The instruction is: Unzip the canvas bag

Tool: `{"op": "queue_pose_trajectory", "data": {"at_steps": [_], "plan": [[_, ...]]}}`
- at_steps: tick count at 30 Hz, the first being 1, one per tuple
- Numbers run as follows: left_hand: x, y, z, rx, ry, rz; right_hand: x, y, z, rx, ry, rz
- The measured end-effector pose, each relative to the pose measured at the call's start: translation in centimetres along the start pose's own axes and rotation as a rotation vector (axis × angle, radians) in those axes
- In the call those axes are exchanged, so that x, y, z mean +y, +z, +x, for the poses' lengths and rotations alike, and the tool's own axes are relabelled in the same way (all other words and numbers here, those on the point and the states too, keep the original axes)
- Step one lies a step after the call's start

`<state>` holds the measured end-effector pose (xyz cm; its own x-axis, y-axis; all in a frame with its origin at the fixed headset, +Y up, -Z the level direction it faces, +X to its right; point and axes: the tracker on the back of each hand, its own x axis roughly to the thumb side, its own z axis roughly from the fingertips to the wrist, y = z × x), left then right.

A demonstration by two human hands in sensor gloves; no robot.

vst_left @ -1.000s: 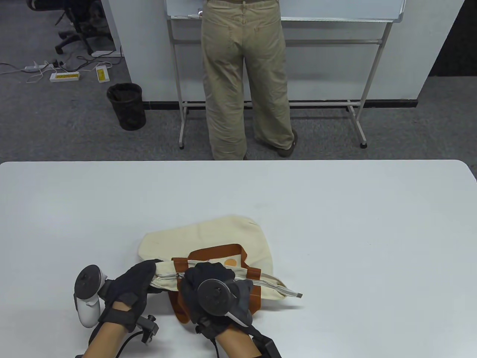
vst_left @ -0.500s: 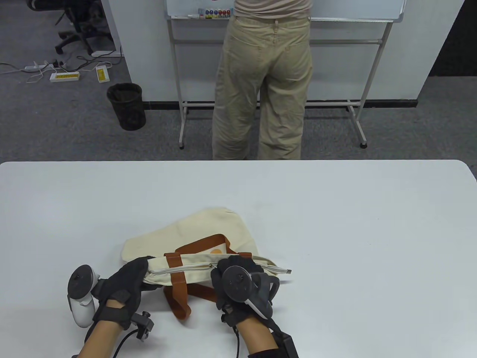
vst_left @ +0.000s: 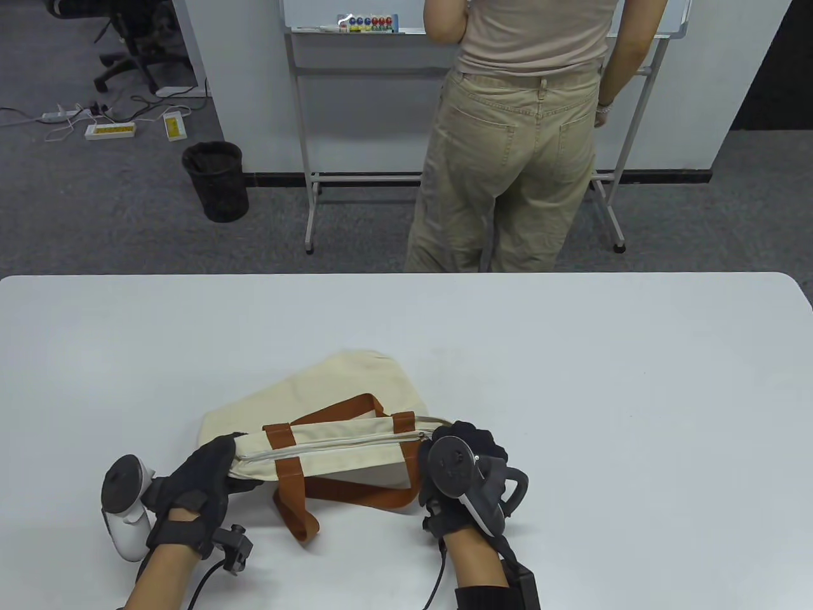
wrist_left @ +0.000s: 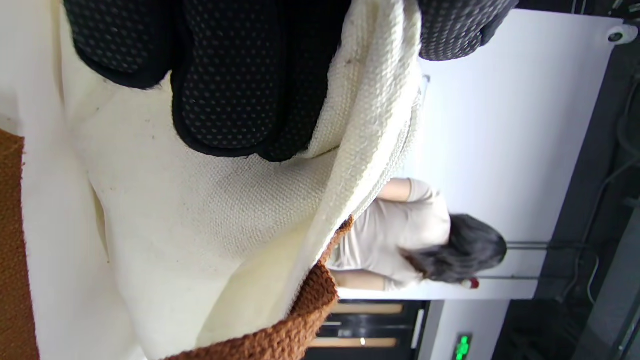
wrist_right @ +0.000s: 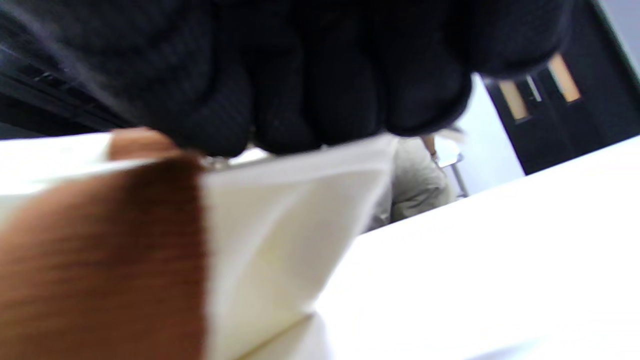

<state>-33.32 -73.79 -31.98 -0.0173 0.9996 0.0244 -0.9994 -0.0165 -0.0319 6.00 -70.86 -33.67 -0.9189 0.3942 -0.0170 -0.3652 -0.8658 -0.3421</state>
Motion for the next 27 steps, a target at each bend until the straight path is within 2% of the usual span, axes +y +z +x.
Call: {"op": "queue_pose_trajectory", "data": {"at_steps": [5, 8, 13, 15, 22, 25, 27], "plan": [[0.2, 0.0, -0.1, 0.002, -0.002, -0.004, -1.1, -0.5, -2.2, 0.069, -0.052, -0.017], [0.3, -0.1, -0.4, 0.01, 0.065, -0.003, -2.1, -0.7, -4.0, 0.157, -0.23, -0.053], [1.5, -0.2, -0.8, 0.026, 0.091, 0.027, -2.4, -0.6, -6.2, 0.215, -0.26, -0.056], [1.4, -0.2, -0.9, 0.027, 0.096, 0.016, -2.2, -0.5, -6.1, 0.224, -0.293, -0.073], [1.9, -0.3, -0.9, 0.022, 0.115, 0.033, -3.3, -0.3, -3.7, 0.087, -0.341, -0.162], [1.9, -0.3, -0.9, 0.023, 0.113, 0.03, -3.2, -0.2, -2.1, 0.007, -0.353, -0.113], [1.7, -0.3, -1.0, 0.024, 0.1, 0.007, -2.7, -0.2, -0.7, -0.066, -0.349, -0.04]]}}
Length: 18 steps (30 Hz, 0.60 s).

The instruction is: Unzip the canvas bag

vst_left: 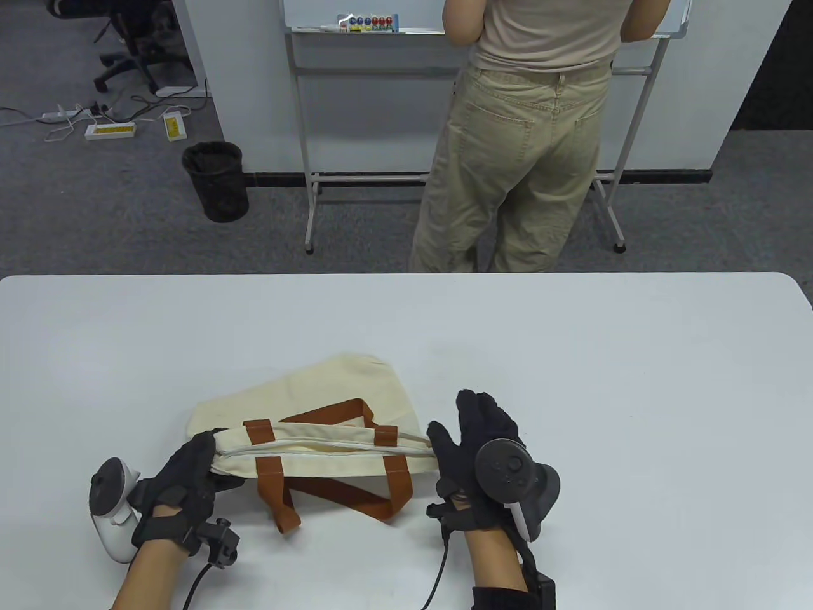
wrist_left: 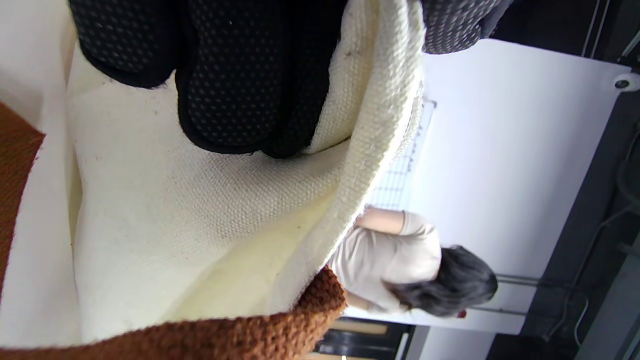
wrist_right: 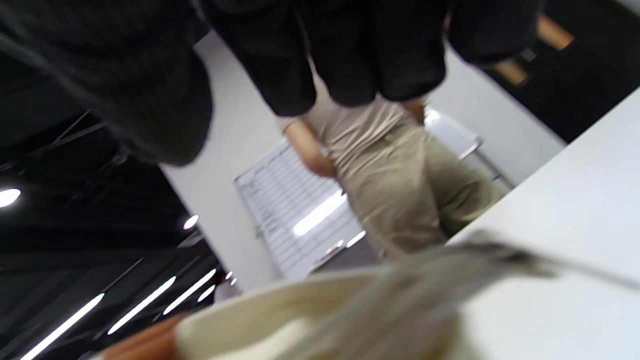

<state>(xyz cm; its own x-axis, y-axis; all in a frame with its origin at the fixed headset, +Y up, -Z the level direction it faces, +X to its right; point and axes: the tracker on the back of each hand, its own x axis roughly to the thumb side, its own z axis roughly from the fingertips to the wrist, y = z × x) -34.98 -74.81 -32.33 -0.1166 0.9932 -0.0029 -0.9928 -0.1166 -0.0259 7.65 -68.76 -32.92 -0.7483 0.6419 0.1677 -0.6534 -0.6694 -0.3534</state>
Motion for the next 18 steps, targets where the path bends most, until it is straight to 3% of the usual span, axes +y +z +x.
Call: {"op": "queue_pose_trajectory", "data": {"at_steps": [6, 13, 18], "plan": [[-0.5, -0.1, -0.1, 0.001, -0.008, -0.035, 3.9, 0.0, 1.4, -0.101, 0.052, 0.282], [-0.4, -0.2, 0.0, -0.003, -0.002, -0.05, 6.2, 0.0, 1.8, -0.147, 0.171, 0.375], [-0.6, -0.2, 0.2, -0.01, -0.006, -0.071, 6.9, -0.1, 1.9, -0.142, 0.213, 0.373]]}}
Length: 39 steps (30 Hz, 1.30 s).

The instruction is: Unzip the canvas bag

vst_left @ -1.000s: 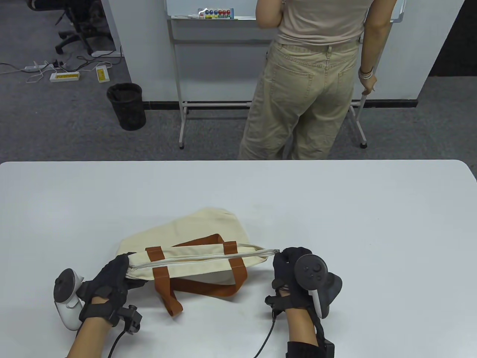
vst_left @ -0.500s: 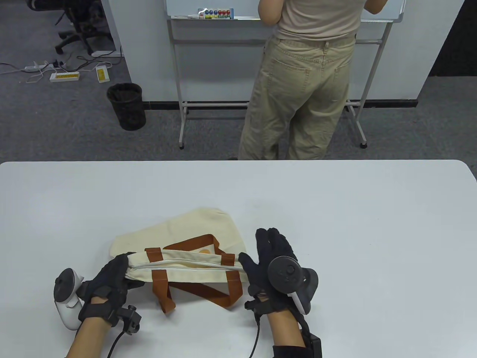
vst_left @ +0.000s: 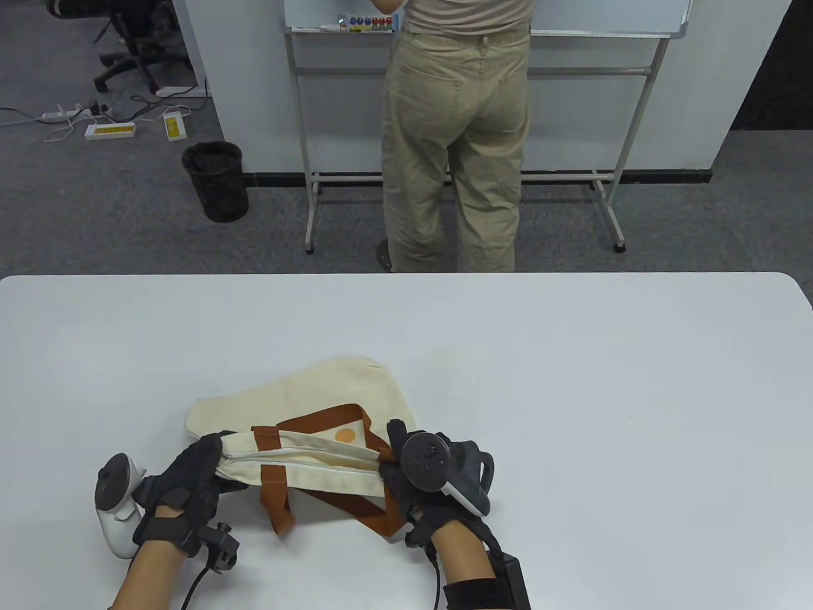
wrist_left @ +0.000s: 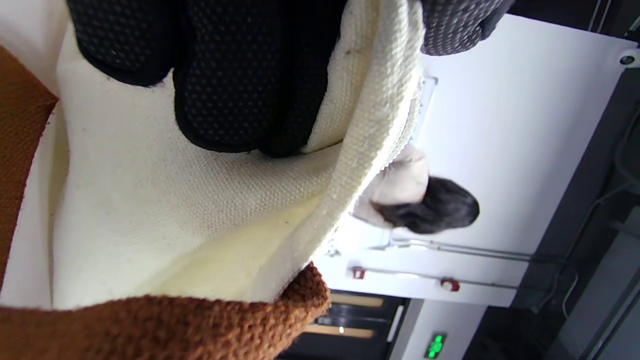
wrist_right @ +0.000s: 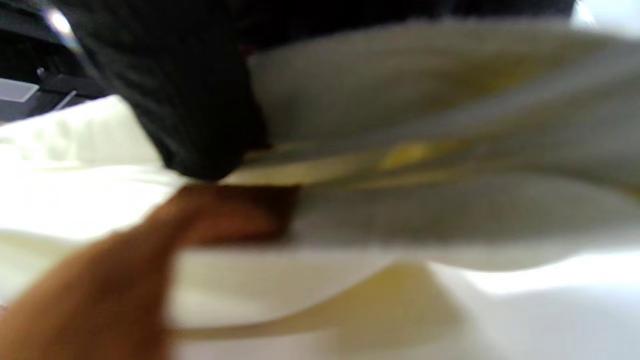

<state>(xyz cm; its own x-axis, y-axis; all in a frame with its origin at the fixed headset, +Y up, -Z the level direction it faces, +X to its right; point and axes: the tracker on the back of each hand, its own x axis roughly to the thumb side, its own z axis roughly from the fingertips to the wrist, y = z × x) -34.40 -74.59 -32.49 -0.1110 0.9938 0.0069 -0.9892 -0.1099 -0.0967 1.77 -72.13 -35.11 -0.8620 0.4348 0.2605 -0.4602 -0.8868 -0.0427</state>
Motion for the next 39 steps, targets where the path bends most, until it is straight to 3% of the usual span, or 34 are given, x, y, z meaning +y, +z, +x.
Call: {"op": "queue_pose_trajectory", "data": {"at_steps": [6, 10, 14, 17, 22, 29, 33, 39], "plan": [[-0.2, 0.2, 1.1, -0.046, -0.188, 0.022, -0.6, 0.2, -0.1, 0.106, -0.019, -0.156], [-0.3, 0.3, 1.8, -0.083, -0.298, 0.044, -1.9, 0.9, -0.5, 0.195, -0.158, -0.32], [-0.8, 0.5, 2.4, -0.115, -0.473, 0.063, -2.6, 1.6, -0.9, 0.259, -0.353, -0.404], [-1.3, 0.7, 2.7, -0.146, -0.651, 0.099, -2.7, 2.0, -1.3, 0.202, -0.526, -0.483], [-2.2, 0.6, 2.6, -0.155, -0.839, 0.096, -2.3, 2.3, -1.4, 0.121, -0.515, -0.534], [-2.0, 0.3, 1.6, -0.12, -1.183, 0.116, -0.4, 1.6, -1.5, -0.019, -0.305, -0.407], [-1.4, 0.0, 0.6, -0.064, -1.258, 0.074, 0.9, 1.1, -1.7, -0.001, -0.17, -0.237], [-1.5, -0.3, -0.5, -0.013, -1.342, -0.003, 2.2, 0.8, -2.2, 0.056, -0.131, 0.033]]}}
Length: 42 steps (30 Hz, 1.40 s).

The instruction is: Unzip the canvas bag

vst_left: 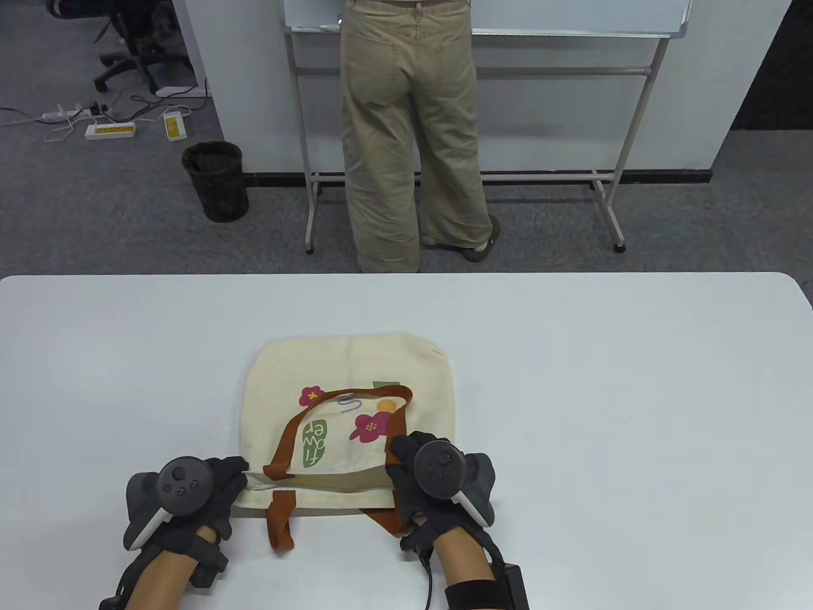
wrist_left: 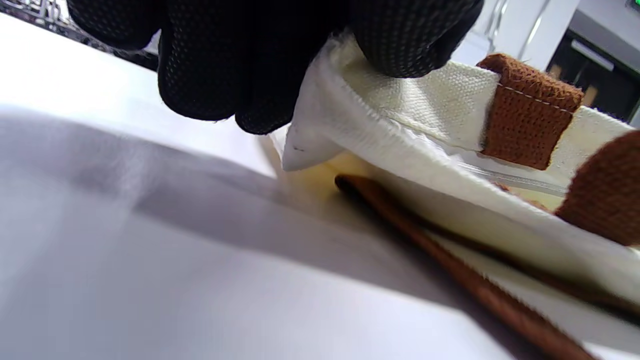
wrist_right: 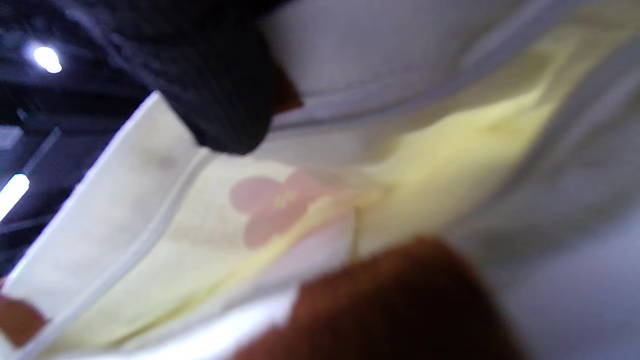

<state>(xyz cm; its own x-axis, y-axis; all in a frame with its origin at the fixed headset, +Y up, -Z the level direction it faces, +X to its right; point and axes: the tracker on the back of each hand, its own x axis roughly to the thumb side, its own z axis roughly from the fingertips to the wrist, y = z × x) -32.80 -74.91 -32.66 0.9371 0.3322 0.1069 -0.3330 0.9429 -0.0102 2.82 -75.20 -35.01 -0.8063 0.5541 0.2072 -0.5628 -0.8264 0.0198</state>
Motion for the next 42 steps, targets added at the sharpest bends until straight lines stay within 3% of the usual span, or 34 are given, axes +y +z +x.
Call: {"op": "queue_pose_trajectory", "data": {"at_steps": [6, 13, 19, 25, 30, 37, 42], "plan": [[-1.2, -0.1, 0.1, -0.019, 0.008, -0.137, 1.0, 0.2, -1.3, 0.068, -0.041, 0.233], [-1.9, 0.0, 0.1, 0.018, 0.037, -0.2, 1.4, 0.8, -1.9, 0.077, -0.111, 0.253], [-1.0, 0.1, -0.6, 0.045, 0.096, -0.126, 0.5, 0.9, -2.0, 0.057, -0.182, 0.13], [1.5, 0.5, 0.2, 0.008, 0.096, 0.066, -1.5, 1.1, -0.3, 0.023, -0.045, -0.044], [3.0, 1.1, 1.9, -0.05, 0.069, 0.154, -2.9, 1.5, 1.6, -0.031, 0.003, -0.15], [3.5, 1.8, 4.9, -0.158, 0.008, 0.172, -3.1, 2.1, 3.9, -0.119, 0.107, -0.145], [2.6, 2.0, 7.2, -0.231, -0.04, 0.132, -2.1, 2.0, 4.3, -0.146, 0.156, -0.058]]}}
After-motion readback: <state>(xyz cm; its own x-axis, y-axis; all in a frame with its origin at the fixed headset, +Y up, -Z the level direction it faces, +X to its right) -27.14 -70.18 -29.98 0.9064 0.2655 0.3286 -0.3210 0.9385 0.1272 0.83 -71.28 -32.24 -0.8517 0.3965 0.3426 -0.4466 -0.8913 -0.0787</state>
